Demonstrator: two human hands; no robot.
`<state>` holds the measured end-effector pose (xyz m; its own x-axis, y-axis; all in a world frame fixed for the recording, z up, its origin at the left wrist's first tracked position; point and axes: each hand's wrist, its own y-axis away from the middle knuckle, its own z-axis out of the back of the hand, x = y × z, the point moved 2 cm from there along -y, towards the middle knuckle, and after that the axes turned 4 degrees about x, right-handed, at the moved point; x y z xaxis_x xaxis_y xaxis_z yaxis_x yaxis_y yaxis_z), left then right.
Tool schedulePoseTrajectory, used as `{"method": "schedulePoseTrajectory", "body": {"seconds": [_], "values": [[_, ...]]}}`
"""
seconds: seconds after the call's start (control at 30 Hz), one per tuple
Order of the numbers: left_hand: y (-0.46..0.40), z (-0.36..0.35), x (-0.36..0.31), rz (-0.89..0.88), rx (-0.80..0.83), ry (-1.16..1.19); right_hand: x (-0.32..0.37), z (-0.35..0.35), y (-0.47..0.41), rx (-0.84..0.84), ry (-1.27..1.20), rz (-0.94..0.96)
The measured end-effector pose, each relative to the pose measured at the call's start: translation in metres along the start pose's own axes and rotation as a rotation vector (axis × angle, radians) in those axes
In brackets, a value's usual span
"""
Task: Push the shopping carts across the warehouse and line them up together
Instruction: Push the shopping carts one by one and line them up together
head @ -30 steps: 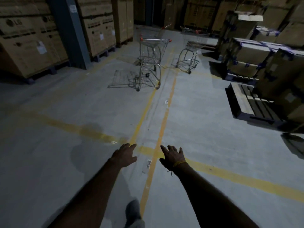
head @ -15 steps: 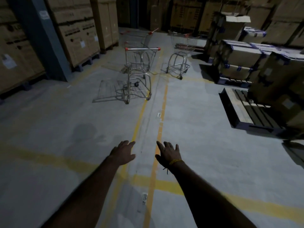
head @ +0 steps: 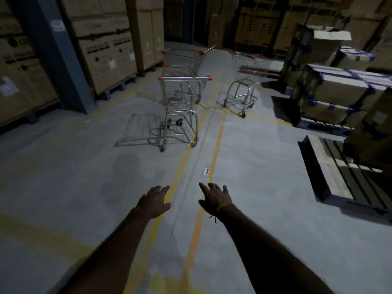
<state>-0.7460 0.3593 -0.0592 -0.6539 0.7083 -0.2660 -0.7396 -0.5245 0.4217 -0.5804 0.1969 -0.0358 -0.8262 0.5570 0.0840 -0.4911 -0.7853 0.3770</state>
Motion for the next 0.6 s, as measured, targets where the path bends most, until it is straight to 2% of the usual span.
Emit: {"method": "schedulePoseTrajectory", "body": {"seconds": [0.23,0.6], "values": [[-0.102,0.041,-0.017,0.046,0.008,0.027,-0.038,0.047,-0.107,0.027,0.0,0.059],[-0.309,0.138,0.02,0.056,-0.01,-0.002,-0.068,0.121,-0.317,0.034,-0.003,0.056]]}}
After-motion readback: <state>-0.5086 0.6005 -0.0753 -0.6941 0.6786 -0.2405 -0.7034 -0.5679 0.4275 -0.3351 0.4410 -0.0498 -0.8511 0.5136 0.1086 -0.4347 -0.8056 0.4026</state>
